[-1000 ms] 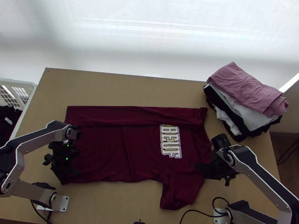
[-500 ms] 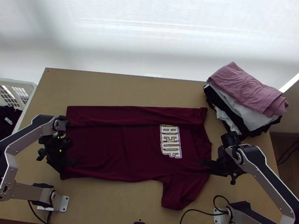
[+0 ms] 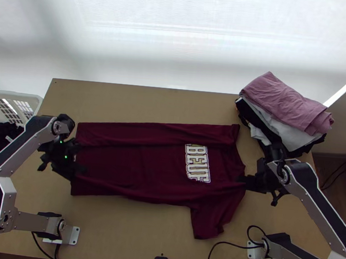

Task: Fold the t-shirt

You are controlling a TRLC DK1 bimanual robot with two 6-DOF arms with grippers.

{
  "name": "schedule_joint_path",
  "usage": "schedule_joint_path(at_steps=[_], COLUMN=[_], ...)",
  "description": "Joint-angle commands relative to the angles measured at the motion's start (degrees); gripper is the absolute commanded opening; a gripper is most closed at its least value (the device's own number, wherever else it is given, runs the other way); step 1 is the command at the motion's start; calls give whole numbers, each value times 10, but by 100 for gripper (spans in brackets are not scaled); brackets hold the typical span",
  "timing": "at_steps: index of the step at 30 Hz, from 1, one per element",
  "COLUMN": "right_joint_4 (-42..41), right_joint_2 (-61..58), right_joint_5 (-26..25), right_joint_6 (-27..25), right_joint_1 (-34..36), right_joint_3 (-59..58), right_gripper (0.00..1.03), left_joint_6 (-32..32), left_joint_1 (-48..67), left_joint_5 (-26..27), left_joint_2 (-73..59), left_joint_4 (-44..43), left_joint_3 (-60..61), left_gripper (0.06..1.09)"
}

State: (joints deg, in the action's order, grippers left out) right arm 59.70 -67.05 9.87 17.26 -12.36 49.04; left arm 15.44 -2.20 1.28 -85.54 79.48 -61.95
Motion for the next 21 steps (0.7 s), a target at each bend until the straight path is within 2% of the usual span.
schedule_joint_path(at_steps=[1, 10, 21], right_joint_4=[10, 9, 2], right_joint_2=[-20, -98, -234], right_joint_5=[-6, -10, -22], right_joint_6=[-10, -13, -13], right_joint_1=[-5, -2, -2], right_joint_3=[41, 150, 308], right_gripper=[3, 3, 3], left_joint_6=[-1, -11, -44], left_joint_1=[-7, -12, -25], left_joint_5=[5, 13, 19], left_joint_2=[-2, -47, -141], left_joint_4=[18, 16, 13], left_joint_3=[-37, -95, -237], left_gripper=[10, 10, 10])
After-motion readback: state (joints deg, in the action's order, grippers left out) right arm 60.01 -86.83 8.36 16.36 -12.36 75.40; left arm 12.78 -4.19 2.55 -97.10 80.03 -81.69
